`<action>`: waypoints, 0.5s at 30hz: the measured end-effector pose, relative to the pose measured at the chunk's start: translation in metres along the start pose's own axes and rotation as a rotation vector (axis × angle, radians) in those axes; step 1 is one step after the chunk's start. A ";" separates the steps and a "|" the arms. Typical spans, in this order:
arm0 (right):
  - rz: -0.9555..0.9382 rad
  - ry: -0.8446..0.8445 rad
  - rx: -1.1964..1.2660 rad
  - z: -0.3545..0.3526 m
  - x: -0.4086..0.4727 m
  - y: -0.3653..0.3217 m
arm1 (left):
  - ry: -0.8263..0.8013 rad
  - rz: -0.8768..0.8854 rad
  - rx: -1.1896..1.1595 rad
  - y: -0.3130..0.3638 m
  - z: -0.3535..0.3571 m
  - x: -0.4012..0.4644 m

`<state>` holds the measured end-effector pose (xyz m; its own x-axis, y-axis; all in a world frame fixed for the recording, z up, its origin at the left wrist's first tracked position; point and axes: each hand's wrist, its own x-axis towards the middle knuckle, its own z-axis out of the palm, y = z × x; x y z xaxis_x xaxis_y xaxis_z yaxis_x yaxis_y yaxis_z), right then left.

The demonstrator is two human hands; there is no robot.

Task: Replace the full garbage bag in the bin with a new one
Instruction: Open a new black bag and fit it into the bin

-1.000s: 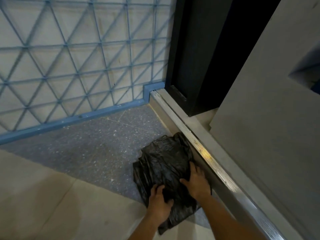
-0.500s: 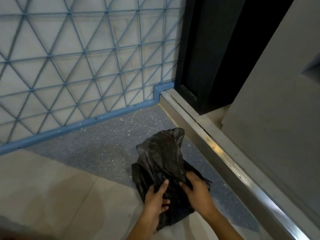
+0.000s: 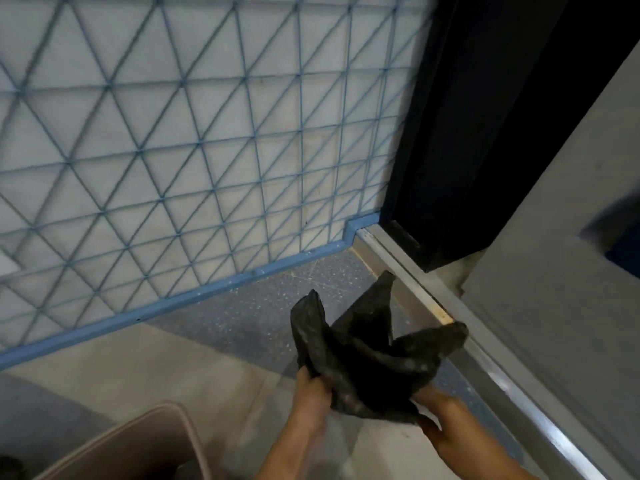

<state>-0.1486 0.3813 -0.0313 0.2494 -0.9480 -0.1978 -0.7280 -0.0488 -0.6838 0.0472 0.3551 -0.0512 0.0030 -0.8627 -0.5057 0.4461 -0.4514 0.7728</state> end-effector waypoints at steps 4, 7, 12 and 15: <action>0.082 0.068 0.012 -0.054 -0.022 -0.069 | 0.044 -0.089 -0.074 0.075 0.025 -0.062; 0.019 0.360 0.228 -0.107 -0.042 -0.129 | 0.038 -0.030 -0.022 0.140 0.054 -0.104; -0.073 0.334 0.904 -0.204 -0.073 -0.254 | 0.061 -0.058 0.041 0.238 0.089 -0.178; -0.079 0.187 0.798 -0.245 -0.089 -0.314 | -0.017 0.011 -0.021 0.297 0.113 -0.234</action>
<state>-0.0988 0.4041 0.3729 0.1188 -0.9914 -0.0558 -0.0219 0.0535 -0.9983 0.0775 0.3968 0.3401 -0.0069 -0.8715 -0.4904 0.4648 -0.4370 0.7701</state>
